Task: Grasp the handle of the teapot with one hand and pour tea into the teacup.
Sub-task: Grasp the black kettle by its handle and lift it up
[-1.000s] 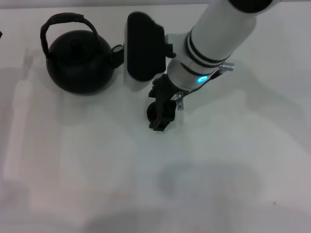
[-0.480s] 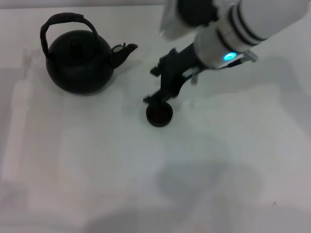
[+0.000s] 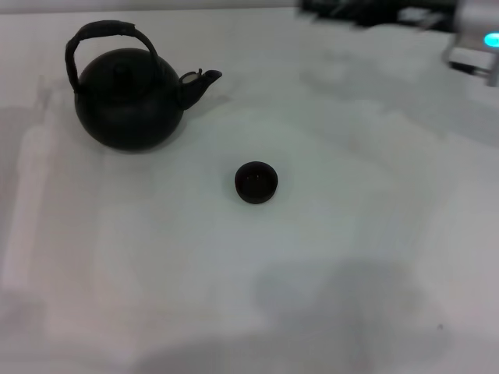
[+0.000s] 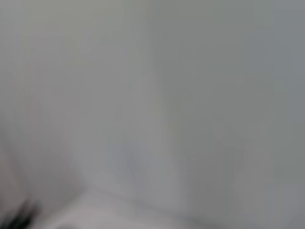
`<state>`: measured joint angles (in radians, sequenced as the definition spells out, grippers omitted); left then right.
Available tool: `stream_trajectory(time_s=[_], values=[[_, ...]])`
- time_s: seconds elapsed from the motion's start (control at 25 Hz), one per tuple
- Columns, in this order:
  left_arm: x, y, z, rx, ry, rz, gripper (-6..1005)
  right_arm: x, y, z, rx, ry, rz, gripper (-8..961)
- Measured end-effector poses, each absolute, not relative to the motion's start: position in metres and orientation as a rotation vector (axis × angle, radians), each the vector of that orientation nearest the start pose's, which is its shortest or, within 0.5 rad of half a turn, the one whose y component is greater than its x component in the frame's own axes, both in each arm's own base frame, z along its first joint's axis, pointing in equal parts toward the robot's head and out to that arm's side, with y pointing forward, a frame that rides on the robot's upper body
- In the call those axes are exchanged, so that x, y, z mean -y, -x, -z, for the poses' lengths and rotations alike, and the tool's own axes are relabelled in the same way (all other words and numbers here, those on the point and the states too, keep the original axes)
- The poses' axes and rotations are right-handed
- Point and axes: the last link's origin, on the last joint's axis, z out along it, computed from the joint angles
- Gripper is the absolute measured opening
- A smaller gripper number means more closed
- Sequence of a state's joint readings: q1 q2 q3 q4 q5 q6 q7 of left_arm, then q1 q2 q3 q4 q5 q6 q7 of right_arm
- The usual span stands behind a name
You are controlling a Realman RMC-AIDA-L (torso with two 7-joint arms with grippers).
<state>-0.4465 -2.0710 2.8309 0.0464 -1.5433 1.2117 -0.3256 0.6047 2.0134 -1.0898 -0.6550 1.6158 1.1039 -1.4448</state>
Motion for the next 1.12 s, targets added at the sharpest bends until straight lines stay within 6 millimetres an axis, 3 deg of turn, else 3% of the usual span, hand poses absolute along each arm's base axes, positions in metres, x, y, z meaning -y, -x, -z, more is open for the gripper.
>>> stream_trajectory(time_s=[0.2,0.24,0.32,0.44,0.52,0.8,1.12], values=[[-0.323,0.360,-0.016,0.696,1.418,0.753,859,-0.395,-0.294,-0.043,-1.132,1.896,-1.077,836],[-0.323,0.360,-0.016,0.695,1.420,0.753,859,-0.386,-0.316,-0.052,-1.145,1.760,-1.104,834],[-0.322,0.361,-0.015,0.697,1.419,0.752,859,-0.375,-0.338,-0.060,-1.125,1.627,-1.107,829],[-0.319,0.363,-0.015,0.704,1.416,0.747,859,-0.358,-0.363,-0.065,-0.993,1.502,-1.009,825],[-0.316,0.365,-0.014,0.712,1.412,0.745,859,-0.347,-0.376,-0.059,-0.783,1.476,-0.784,825],[-0.295,0.370,-0.011,0.706,1.409,0.759,859,-0.339,-0.378,-0.043,-0.546,1.440,-0.499,825],[-0.253,0.371,-0.003,0.686,1.446,0.822,859,-0.349,-0.369,-0.049,-0.542,1.436,-0.562,825]])
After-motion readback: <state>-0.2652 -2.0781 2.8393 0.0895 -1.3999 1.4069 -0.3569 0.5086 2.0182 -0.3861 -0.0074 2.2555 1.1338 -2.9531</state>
